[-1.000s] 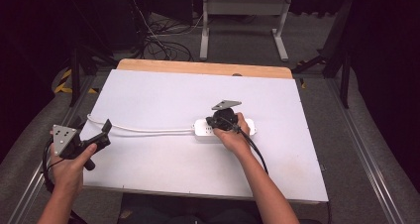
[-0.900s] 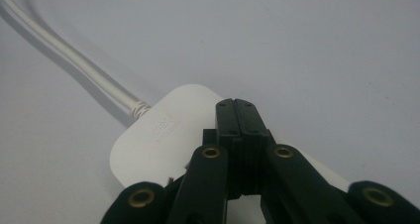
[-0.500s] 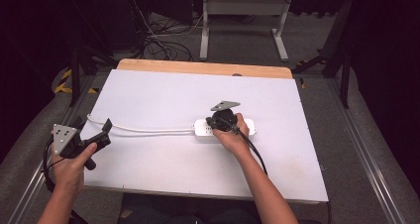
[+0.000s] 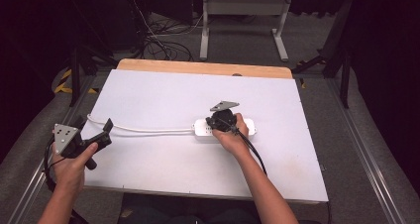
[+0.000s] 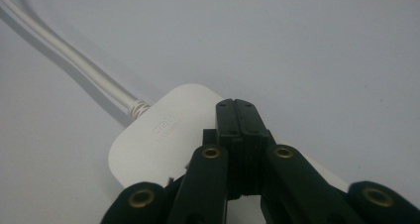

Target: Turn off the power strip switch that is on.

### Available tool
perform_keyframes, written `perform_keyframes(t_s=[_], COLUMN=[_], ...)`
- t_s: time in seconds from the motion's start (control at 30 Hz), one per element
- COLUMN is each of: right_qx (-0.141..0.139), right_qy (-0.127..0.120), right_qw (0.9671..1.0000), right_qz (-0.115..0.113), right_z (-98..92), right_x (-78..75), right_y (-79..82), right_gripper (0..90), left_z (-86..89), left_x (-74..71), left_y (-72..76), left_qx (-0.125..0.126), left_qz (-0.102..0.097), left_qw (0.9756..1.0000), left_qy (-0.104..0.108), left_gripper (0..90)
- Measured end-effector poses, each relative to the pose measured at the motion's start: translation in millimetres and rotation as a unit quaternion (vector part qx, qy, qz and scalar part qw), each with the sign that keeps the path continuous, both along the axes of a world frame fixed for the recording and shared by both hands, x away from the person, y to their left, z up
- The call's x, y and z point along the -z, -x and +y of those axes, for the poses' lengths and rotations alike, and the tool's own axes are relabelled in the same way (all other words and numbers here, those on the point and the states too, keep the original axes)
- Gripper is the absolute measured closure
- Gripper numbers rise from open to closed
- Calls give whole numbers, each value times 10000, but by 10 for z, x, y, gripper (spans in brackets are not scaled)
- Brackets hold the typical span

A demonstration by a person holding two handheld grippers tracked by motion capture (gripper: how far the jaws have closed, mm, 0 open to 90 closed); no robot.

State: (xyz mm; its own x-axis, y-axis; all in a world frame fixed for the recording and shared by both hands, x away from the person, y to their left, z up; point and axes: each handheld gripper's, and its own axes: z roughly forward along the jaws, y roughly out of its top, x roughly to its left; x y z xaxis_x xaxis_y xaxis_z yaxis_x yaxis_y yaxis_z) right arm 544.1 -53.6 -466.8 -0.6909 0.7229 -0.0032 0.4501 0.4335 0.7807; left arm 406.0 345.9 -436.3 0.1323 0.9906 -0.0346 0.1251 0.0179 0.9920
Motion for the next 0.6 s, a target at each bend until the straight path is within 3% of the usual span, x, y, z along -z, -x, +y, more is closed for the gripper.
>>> perform_keyframes(t_s=[0.23,0.3,0.33,0.37,0.4,0.6], right_qx=[56,38,-12,0,65,113], right_qy=[164,74,-48,-251,-596,-928], right_qw=[9998,10000,10000,9994,9976,9941], right_qz=[-29,-45,-77,-247,-339,-547], right_z=[32,16,-17,-58,-149,-423], right_x=[-24,-45,-88,-130,-236,-423], right_y=[17,15,17,30,38,172], right_gripper=[900,900,900,900,900,900], left_z=[-5,-3,-3,-3,-3,-10], left_x=[4,2,1,0,1,1], left_y=[-25,-29,-30,-31,-33,-50], left_qx=[4,8,14,18,25,58], left_qz=[6,10,5,1,0,6], left_qw=[10000,10000,10000,10000,10000,10000], left_qy=[5,6,14,24,27,16], left_gripper=[53,53,53,53,53,53])
